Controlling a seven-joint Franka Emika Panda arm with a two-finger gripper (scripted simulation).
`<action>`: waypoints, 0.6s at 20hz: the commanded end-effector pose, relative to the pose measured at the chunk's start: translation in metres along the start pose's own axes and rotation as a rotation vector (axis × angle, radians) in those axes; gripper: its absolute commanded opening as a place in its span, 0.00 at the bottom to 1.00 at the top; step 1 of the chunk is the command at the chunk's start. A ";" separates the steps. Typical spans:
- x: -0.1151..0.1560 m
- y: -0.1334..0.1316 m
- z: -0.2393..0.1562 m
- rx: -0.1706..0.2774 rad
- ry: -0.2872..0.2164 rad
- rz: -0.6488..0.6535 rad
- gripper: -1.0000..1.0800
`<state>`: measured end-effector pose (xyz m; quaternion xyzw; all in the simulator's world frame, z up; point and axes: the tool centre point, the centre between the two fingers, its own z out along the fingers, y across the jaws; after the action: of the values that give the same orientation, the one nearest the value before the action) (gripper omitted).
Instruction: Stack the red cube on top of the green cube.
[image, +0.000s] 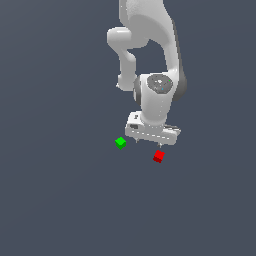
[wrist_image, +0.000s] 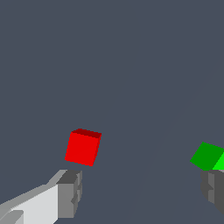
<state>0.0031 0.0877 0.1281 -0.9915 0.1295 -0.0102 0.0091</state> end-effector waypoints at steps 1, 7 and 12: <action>-0.003 -0.012 0.012 -0.005 -0.002 0.043 0.96; -0.006 -0.038 0.036 -0.015 -0.008 0.133 0.96; -0.006 -0.054 0.050 -0.020 -0.012 0.186 0.96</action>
<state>0.0103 0.1381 0.0825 -0.9771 0.2129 -0.0023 0.0016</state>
